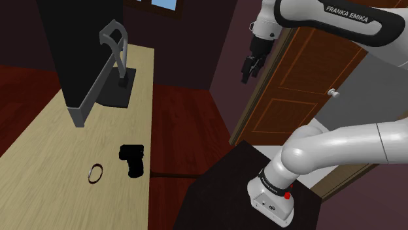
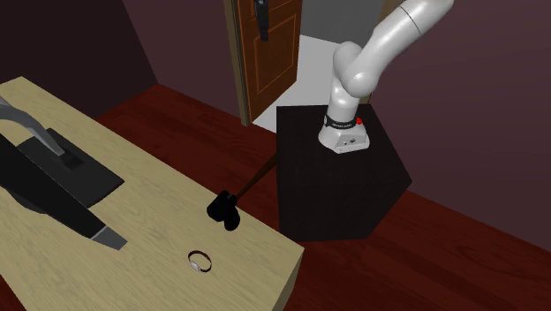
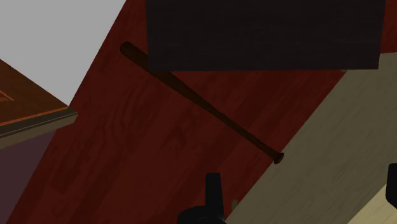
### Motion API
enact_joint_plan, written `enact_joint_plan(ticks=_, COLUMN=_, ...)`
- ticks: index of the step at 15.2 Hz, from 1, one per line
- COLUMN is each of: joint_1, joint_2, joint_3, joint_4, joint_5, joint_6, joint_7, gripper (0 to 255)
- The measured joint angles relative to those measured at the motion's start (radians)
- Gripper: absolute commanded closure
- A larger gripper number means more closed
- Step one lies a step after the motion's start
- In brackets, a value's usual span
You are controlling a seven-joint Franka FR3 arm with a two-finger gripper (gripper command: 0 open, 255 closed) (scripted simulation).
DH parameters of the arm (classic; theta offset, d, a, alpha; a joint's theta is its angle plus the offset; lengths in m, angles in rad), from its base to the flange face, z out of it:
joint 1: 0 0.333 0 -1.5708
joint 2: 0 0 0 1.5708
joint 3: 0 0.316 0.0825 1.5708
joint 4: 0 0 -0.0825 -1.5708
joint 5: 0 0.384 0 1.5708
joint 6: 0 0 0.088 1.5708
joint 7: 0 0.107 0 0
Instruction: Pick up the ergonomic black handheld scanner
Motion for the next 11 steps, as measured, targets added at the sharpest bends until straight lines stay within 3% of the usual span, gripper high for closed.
enact_joint_plan(ticks=3, joint_1=0.013, joint_2=0.013, joint_3=0.016, joint_4=-0.013, joint_5=0.014, joint_6=0.026, joint_7=0.009, gripper=0)
enact_joint_plan(ticks=11, joint_1=0.088, joint_2=0.125, joint_3=0.114, joint_4=-0.082, joint_5=0.086, joint_6=0.220, joint_7=0.056, gripper=0)
